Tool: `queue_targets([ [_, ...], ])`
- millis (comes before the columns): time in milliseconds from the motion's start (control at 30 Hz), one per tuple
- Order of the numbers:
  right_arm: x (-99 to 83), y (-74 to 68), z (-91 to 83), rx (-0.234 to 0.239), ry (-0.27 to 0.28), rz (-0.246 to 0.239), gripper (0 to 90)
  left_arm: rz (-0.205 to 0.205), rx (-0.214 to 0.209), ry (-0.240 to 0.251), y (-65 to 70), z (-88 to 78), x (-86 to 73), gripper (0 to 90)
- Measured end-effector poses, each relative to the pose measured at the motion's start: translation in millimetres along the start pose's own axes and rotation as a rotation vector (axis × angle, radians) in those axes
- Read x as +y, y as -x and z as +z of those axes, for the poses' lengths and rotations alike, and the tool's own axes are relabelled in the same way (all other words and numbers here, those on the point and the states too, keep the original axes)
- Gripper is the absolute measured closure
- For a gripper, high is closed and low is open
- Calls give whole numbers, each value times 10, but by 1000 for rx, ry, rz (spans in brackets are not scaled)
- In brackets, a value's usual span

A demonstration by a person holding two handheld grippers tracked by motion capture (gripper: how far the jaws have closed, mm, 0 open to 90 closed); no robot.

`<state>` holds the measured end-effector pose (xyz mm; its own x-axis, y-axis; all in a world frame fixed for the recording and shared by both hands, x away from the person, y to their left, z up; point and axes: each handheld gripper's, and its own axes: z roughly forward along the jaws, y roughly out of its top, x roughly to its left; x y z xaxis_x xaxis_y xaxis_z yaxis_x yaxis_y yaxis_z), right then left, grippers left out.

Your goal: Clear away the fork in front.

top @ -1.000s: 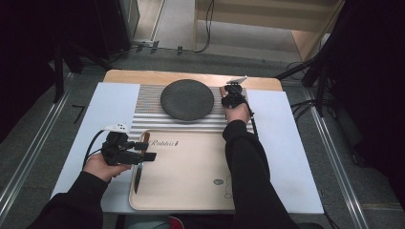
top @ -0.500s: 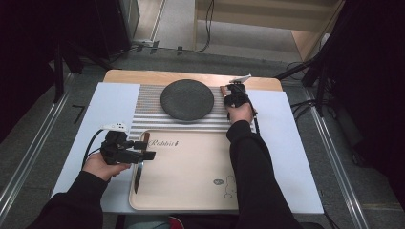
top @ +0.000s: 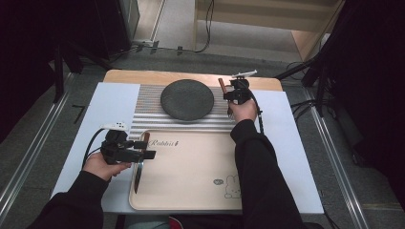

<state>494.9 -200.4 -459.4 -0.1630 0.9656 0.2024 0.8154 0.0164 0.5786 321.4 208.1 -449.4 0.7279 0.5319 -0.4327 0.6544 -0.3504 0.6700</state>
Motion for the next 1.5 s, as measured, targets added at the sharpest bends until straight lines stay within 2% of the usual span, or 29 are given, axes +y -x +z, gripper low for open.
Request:
queue_targets([
  [133, 13, -39, -88, 37, 28, -15, 753, 2, 4, -5, 1, 5, 3, 323],
  [467, 0, -159, -324, 110, 91, -90, 753, 2, 9, 1, 0, -4, 7, 323],
  [833, -123, -241, -537, 191, 147, -180, 753, -4, 11, 5, -13, -6, 17, 322],
  [1300, -377, -249, -755, 280, 188, -227, 753, -14, 40, 8, -17, 9, 84, 322],
  [1367, -416, -261, -784, 303, 192, -220, 752, -3, 47, 1, -11, 7, 105, 322],
  [1500, -489, -285, -842, 333, 206, -220, 753, -17, 46, 15, -23, -12, 145, 322],
])
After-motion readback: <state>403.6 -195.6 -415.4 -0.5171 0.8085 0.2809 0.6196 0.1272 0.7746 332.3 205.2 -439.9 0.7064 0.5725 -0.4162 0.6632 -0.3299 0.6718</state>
